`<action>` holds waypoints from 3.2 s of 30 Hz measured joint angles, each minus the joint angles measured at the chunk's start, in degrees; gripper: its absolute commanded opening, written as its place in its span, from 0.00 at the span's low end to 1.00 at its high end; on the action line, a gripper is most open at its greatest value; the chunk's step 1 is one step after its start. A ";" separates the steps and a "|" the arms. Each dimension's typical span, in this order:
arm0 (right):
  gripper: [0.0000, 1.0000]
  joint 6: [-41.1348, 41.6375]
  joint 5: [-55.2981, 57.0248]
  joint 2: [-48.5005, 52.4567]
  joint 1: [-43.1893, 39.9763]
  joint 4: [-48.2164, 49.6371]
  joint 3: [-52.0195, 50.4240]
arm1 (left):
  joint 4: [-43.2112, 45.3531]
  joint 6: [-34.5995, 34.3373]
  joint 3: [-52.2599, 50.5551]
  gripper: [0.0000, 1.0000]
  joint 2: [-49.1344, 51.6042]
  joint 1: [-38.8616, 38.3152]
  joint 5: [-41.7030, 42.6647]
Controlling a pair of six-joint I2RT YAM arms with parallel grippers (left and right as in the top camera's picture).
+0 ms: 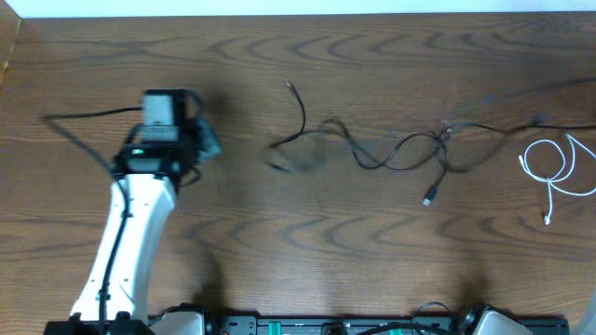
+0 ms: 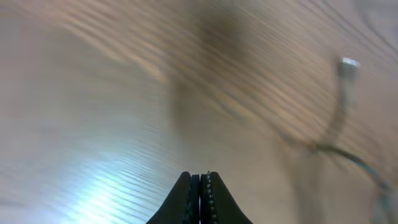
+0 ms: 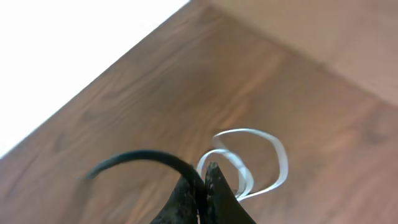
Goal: Untangle cables
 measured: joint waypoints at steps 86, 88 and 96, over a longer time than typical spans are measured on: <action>0.69 -7.96 -0.96 11.41 27.80 -30.27 1.46 | 23.30 7.93 -0.24 0.66 18.56 -42.71 8.94; 0.70 -7.96 -1.05 11.41 27.45 -30.58 1.44 | 21.09 8.09 -0.26 0.66 20.92 -42.71 6.88; 0.70 -7.96 -1.03 11.41 26.62 -30.56 1.44 | 18.18 6.51 -0.59 0.66 25.07 -42.69 2.58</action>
